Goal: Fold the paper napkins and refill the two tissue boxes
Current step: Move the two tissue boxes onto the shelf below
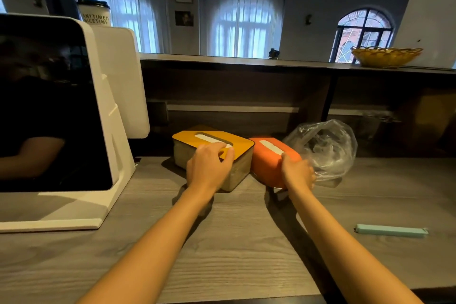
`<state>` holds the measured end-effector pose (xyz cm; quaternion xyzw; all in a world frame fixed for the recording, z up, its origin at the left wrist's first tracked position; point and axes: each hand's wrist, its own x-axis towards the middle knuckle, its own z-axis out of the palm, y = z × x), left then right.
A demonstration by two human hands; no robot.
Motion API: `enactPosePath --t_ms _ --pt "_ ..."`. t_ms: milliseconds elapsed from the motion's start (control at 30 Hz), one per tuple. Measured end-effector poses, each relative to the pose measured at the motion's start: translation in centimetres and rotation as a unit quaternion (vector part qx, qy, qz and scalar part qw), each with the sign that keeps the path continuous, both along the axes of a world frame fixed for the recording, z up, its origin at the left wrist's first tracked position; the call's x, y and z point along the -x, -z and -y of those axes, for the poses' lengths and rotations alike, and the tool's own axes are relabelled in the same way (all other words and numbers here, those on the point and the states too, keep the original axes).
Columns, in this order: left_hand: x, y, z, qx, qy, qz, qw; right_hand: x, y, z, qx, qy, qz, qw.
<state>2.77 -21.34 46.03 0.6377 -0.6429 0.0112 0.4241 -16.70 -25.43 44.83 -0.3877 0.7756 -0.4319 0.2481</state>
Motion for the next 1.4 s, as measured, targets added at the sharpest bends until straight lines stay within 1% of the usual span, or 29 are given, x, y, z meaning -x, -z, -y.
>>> enactPosePath --t_ms 67,100,133,167,200,233,267,400,500,567,700,800,900,967,1033,1133,1233,1400 --pt "-1.6 0.8 0.9 0.014 0.015 0.008 1.0 -1.4 -0.3 -1.5 0.102 -0.013 -0.064 0.993" --pt "-2.4 1.0 1.4 -0.005 0.013 0.006 1.0 -2.5 -0.4 -2.3 0.161 -0.048 -0.072 0.983" --pt "-3.0 1.2 1.9 -0.033 0.005 -0.007 0.999 -3.8 -0.2 -2.9 0.202 -0.101 -0.045 0.973" --pt "-3.5 1.4 2.3 -0.061 -0.006 -0.029 0.998 -5.4 -0.1 -3.4 0.208 -0.165 0.008 0.964" --pt "-3.9 1.7 2.6 -0.082 -0.017 -0.058 0.995 -7.1 0.0 -3.7 0.188 -0.22 0.069 0.955" --pt "-4.1 2.0 2.7 -0.095 -0.026 -0.091 0.991 -8.6 0.1 -3.7 0.159 -0.255 0.114 0.947" --pt "-4.2 2.2 2.8 -0.098 -0.031 -0.131 0.986 -9.8 0.0 -3.4 0.135 -0.27 0.137 0.943" --pt "-4.7 2.2 3.2 -0.085 -0.009 -0.307 0.948 -12.2 0.0 -1.0 0.116 -0.257 0.158 0.946" --pt "-5.0 2.4 3.8 -0.083 0.014 -0.365 0.927 -13.2 0.1 1.2 0.098 -0.254 0.136 0.953" --pt "-5.0 2.9 4.4 -0.084 0.03 -0.376 0.922 -13.6 0.2 2.5 0.099 -0.243 0.119 0.957" --pt "-5.1 3.9 6.1 -0.095 0.073 -0.405 0.907 -14.0 0.4 5.0 0.103 -0.221 0.125 0.962" --pt "-5.6 4.4 7.1 -0.096 0.073 -0.408 0.905 -14.0 0.5 6.6 0.1 -0.156 0.096 0.978" --pt "-6.2 4.9 8.1 -0.079 0.069 -0.425 0.899 -14.6 1.4 6.8 0.15 -0.098 0.14 0.974" --pt "-6.4 5.0 8.5 -0.07 0.051 -0.418 0.904 -15.5 2.3 6.5 0.157 -0.112 0.151 0.97" --pt "-6.3 5.0 8.8 -0.062 0.036 -0.414 0.907 -16.5 3.0 6.1 0.134 -0.157 0.154 0.966" --pt "-5.9 4.8 9.5 -0.065 0.042 -0.417 0.906 -17.4 2.6 6.6 0.113 -0.198 0.166 0.959" --pt "-6.1 4.5 10.5 -0.073 0.056 -0.435 0.896 -17.7 1.8 7.7 0.084 -0.226 0.188 0.952" --pt "-6.6 5.0 13.0 -0.093 0.071 -0.486 0.866 -17.7 1.2 9.7 0.049 -0.258 0.243 0.934"
